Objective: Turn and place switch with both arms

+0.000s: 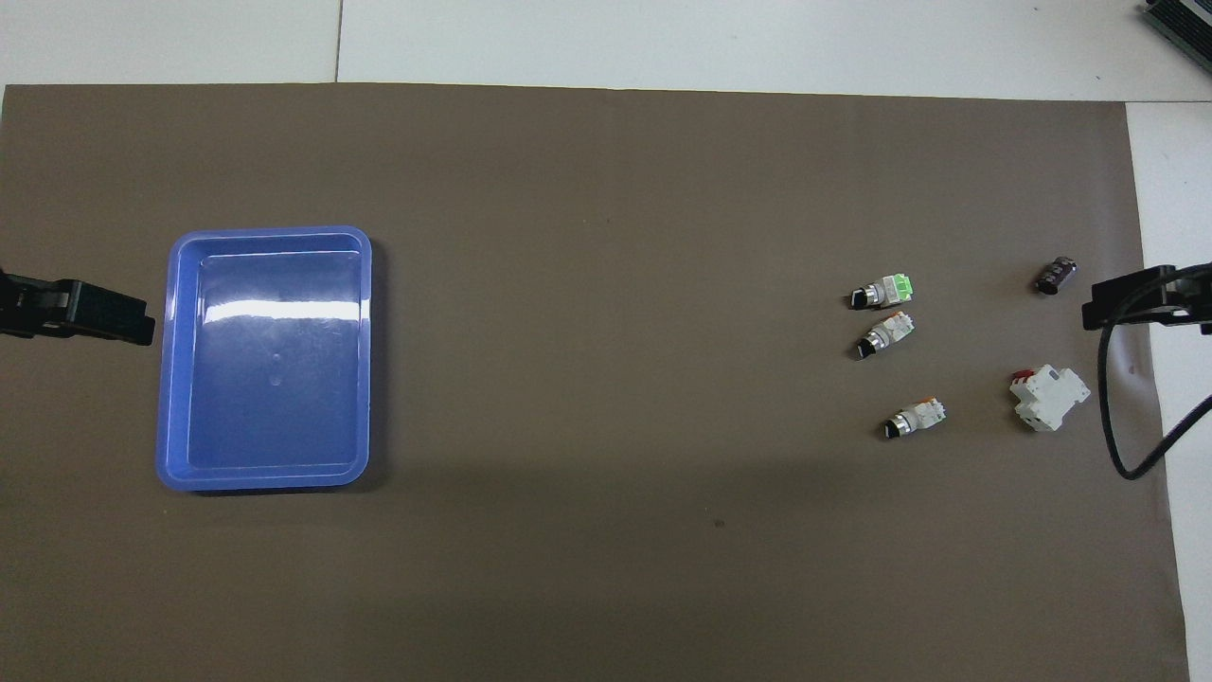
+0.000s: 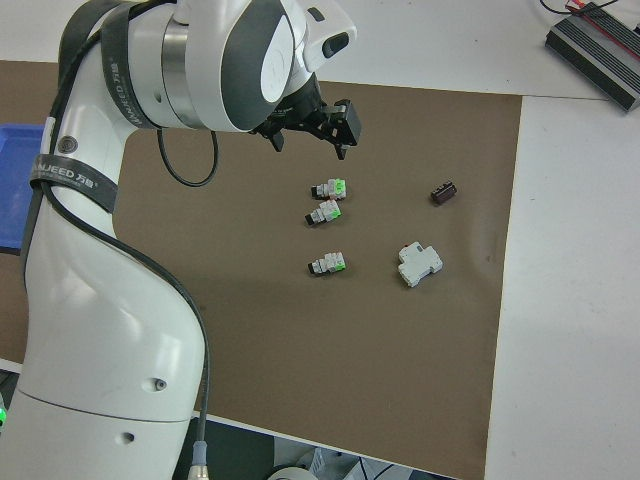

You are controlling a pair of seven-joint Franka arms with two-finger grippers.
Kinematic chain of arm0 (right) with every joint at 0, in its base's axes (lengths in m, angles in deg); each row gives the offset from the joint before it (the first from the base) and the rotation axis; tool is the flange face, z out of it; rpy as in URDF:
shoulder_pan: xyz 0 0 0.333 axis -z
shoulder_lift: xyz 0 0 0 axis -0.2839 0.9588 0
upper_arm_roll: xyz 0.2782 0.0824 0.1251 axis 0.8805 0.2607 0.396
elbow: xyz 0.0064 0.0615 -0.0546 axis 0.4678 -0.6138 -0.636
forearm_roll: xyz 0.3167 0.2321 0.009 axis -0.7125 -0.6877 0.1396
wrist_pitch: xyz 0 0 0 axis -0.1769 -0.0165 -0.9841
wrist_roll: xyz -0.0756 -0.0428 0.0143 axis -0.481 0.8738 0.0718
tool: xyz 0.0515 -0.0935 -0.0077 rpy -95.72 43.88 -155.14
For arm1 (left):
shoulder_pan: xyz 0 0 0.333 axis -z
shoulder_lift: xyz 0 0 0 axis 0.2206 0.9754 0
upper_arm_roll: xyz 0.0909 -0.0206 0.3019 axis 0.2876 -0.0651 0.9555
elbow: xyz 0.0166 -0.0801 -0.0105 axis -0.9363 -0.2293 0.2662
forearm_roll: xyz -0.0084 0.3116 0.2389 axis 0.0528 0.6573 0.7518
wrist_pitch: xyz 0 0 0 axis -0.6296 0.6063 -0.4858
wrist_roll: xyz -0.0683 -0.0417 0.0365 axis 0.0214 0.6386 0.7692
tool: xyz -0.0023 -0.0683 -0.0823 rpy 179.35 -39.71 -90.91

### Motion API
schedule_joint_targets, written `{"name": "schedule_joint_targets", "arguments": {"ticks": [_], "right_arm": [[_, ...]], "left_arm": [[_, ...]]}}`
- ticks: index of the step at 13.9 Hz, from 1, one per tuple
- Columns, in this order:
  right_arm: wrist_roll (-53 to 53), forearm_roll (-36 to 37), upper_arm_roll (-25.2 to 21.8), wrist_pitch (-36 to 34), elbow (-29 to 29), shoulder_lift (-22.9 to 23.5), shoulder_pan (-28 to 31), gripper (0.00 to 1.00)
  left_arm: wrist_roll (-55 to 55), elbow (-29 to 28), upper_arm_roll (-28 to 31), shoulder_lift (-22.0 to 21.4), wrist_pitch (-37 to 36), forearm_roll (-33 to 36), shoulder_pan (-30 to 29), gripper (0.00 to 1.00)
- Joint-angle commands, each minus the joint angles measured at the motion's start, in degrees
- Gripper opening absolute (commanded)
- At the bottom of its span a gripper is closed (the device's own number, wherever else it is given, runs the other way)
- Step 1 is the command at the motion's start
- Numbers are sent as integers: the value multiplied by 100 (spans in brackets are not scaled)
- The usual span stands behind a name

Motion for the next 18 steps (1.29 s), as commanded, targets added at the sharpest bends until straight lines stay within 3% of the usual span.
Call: {"name": "schedule_joint_targets", "arguments": {"ticks": [1, 18], "right_arm": [[25, 38, -1, 35, -31, -59, 2, 100], [33, 38, -1, 61, -57, -68, 2, 100]], "left_arm": [[-57, 153, 121, 39, -375, -130, 101, 100], [-92, -207, 147, -190, -210, -105, -22, 100]]}}
